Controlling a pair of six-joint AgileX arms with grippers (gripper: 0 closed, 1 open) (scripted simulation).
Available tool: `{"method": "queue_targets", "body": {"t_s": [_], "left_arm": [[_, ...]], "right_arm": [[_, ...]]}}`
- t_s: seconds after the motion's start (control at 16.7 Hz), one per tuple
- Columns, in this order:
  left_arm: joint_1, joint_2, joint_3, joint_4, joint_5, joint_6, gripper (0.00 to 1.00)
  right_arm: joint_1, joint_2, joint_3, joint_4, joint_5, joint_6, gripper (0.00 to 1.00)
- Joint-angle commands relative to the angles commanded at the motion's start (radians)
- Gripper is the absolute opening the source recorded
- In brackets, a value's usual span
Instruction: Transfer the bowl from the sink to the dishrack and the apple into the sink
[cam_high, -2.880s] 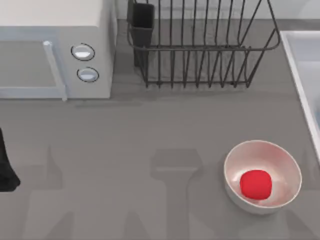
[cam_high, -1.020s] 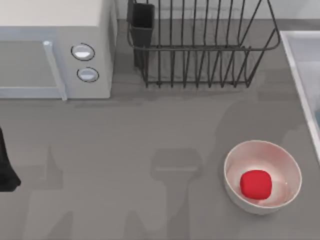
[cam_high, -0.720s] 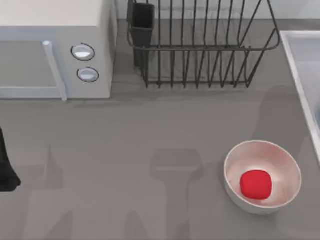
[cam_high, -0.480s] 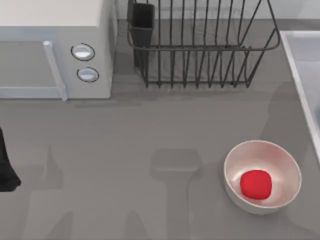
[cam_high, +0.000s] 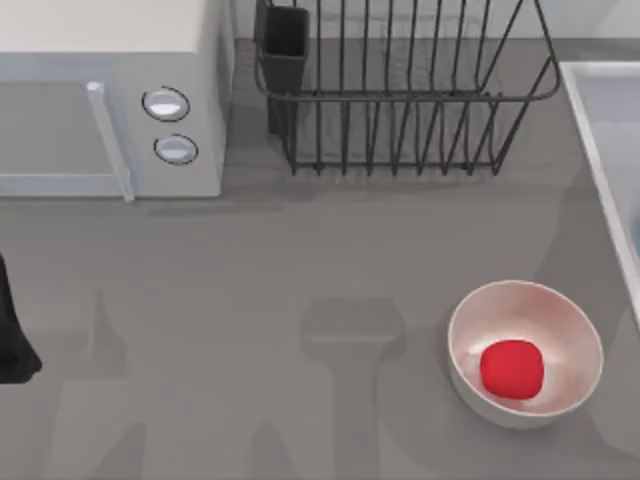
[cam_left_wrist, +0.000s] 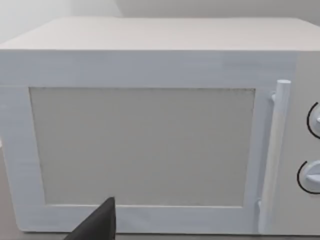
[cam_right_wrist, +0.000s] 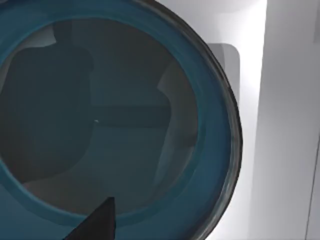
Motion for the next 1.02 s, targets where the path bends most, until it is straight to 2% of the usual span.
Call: {"method": "queue_targets", "body": {"t_s": [0.3, 0.6, 1.02], "left_arm": [[0.0, 0.0, 0.0, 0.0, 0.0, 0.0, 1.0], [0.0, 0.0, 0.0, 0.0, 0.0, 0.0, 1.0], [0.0, 0.0, 0.0, 0.0, 0.0, 0.0, 1.0]], "right_arm": [[0.003, 0.09, -0.082, 0.178, 0.002, 0.003, 1.0], [0.003, 0.102, -0.093, 0.197, 0.002, 0.003, 1.0], [0.003, 0.102, -0.093, 0.197, 0.002, 0.003, 0.47]]}}
